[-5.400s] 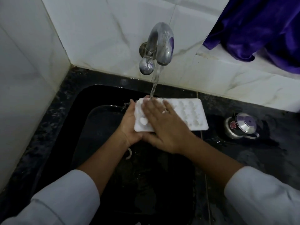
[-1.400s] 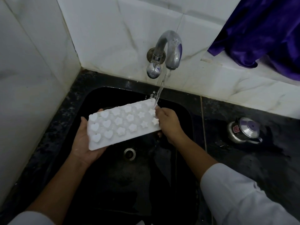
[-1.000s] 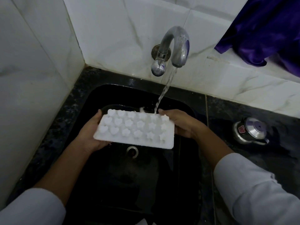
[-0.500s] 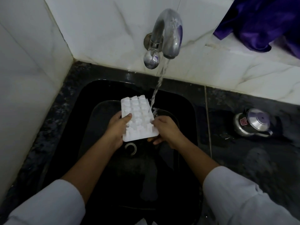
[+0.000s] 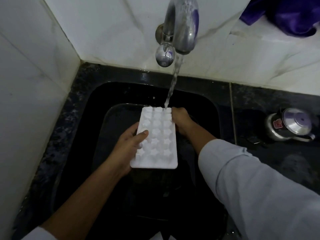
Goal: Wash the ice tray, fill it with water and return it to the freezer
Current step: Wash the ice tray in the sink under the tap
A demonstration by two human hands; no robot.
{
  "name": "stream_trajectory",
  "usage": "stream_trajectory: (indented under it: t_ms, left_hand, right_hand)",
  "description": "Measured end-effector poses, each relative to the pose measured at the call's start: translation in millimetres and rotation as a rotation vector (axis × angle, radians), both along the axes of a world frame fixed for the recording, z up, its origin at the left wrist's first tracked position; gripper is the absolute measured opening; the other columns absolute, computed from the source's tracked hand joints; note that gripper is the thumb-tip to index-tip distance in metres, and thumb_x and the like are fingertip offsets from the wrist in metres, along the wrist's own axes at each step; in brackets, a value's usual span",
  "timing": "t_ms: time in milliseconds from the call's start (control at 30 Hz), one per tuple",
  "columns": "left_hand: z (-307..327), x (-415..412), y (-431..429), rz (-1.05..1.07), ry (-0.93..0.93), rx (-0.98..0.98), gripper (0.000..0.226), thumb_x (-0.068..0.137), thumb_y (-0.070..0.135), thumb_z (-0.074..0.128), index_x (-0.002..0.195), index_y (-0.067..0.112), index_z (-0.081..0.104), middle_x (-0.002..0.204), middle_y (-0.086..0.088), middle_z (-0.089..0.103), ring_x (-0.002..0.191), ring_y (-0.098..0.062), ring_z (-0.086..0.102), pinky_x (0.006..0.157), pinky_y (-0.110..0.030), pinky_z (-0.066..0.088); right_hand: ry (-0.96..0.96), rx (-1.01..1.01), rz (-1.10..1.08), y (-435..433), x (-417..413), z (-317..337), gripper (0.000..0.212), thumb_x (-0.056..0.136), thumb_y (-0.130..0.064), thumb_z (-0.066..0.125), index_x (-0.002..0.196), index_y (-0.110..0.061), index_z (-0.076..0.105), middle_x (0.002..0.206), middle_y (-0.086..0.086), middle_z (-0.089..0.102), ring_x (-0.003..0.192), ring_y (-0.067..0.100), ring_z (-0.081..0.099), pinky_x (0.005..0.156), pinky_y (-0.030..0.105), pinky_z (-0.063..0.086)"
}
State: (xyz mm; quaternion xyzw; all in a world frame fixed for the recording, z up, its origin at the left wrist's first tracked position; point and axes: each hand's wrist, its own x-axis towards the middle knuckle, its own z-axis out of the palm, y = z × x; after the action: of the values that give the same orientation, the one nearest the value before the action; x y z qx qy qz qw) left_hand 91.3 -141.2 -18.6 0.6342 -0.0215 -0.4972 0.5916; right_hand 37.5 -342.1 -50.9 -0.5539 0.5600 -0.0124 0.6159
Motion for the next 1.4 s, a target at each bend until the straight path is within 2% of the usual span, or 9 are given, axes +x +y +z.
stream_trajectory:
  t_ms: [133, 233, 367, 567, 800, 967, 1067, 1267, 1400]
  left_hand:
    - [-7, 7, 1, 0.083, 0.024, 0.028, 0.027, 0.104, 0.017, 0.062, 0.130, 0.020, 0.070, 0.113, -0.005, 0.080, 0.098, -0.023, 0.078, 0.067, -0.030, 0.063]
    - [-15, 14, -7, 0.117, 0.008, 0.068, 0.026, 0.104, 0.014, 0.062, 0.129, 0.015, 0.069, 0.107, -0.006, 0.081, 0.086, -0.018, 0.078, 0.061, -0.026, 0.061]
    - [-19, 22, -25, 0.081, -0.086, 0.129, 0.029, 0.101, 0.015, 0.066, 0.130, 0.016, 0.067, 0.109, -0.007, 0.078, 0.084, -0.016, 0.074, 0.057, -0.023, 0.059]
    - [-9, 5, -57, 0.019, -0.129, 0.077, 0.009, 0.105, 0.020, 0.064, 0.107, 0.018, 0.072, 0.100, -0.005, 0.078, 0.083, -0.016, 0.074, 0.069, -0.029, 0.059]
    - [2, 0, -59, -0.110, -0.103, 0.094, 0.018, 0.107, 0.010, 0.053, 0.109, 0.013, 0.070, 0.096, -0.007, 0.077, 0.070, -0.013, 0.077, 0.056, -0.028, 0.062]
    - [4, 13, -73, -0.156, -0.222, 0.127, 0.027, 0.101, 0.013, 0.061, 0.128, 0.010, 0.065, 0.103, -0.012, 0.078, 0.071, -0.015, 0.077, 0.054, -0.026, 0.059]
    - [-4, 17, -80, -0.179, -0.227, 0.163, 0.036, 0.096, 0.015, 0.069, 0.131, 0.009, 0.065, 0.105, -0.010, 0.076, 0.076, -0.016, 0.075, 0.052, -0.026, 0.058]
    - [-37, 8, -76, -0.110, -0.290, 0.177, 0.035, 0.096, 0.023, 0.070, 0.129, 0.013, 0.068, 0.110, -0.004, 0.076, 0.090, -0.015, 0.073, 0.066, -0.029, 0.060]
    - [-47, 3, -73, -0.097, -0.338, 0.149, 0.048, 0.101, 0.028, 0.064, 0.148, 0.020, 0.055, 0.126, -0.002, 0.071, 0.109, -0.018, 0.071, 0.099, -0.043, 0.059]
  right_hand:
    - [-0.001, 0.030, 0.003, 23, 6, -6, 0.029, 0.109, -0.021, 0.044, 0.092, -0.009, 0.065, 0.085, 0.003, 0.063, 0.082, 0.022, 0.063, 0.074, 0.031, 0.052]
    - [-0.027, 0.099, -0.059, 49, -5, -8, 0.037, 0.110, -0.029, 0.044, 0.086, -0.013, 0.068, 0.085, 0.003, 0.068, 0.079, 0.019, 0.064, 0.059, 0.022, 0.049]
    - [-0.096, 0.226, -0.063, 63, -23, -6, 0.041, 0.104, -0.049, 0.054, 0.123, -0.016, 0.070, 0.111, 0.006, 0.076, 0.100, 0.023, 0.073, 0.087, 0.036, 0.060]
    - [-0.099, 0.289, -0.245, 41, -43, 0, 0.044, 0.094, -0.038, 0.074, 0.121, -0.004, 0.070, 0.107, 0.012, 0.076, 0.087, 0.025, 0.074, 0.069, 0.031, 0.058]
    - [-0.135, 0.334, -0.387, 31, -58, -2, 0.039, 0.105, -0.037, 0.056, 0.136, -0.015, 0.057, 0.120, 0.008, 0.061, 0.120, 0.027, 0.062, 0.072, 0.032, 0.052]
    - [-0.246, 0.406, -0.531, 26, -55, 2, 0.032, 0.108, -0.030, 0.053, 0.131, -0.009, 0.062, 0.101, 0.007, 0.069, 0.087, 0.020, 0.065, 0.088, 0.037, 0.054]
    - [-0.221, 0.361, -0.475, 24, -62, -3, 0.040, 0.107, -0.030, 0.056, 0.135, -0.003, 0.062, 0.114, 0.011, 0.072, 0.096, 0.023, 0.068, 0.097, 0.039, 0.054]
    - [-0.204, 0.279, -0.323, 39, -90, 10, 0.037, 0.099, -0.035, 0.070, 0.118, -0.003, 0.070, 0.097, 0.009, 0.077, 0.070, 0.017, 0.075, 0.053, 0.024, 0.056]
    - [-0.242, 0.171, -0.203, 59, -107, 21, 0.033, 0.101, -0.036, 0.066, 0.119, -0.008, 0.065, 0.102, 0.007, 0.076, 0.073, 0.012, 0.076, 0.055, 0.023, 0.056]
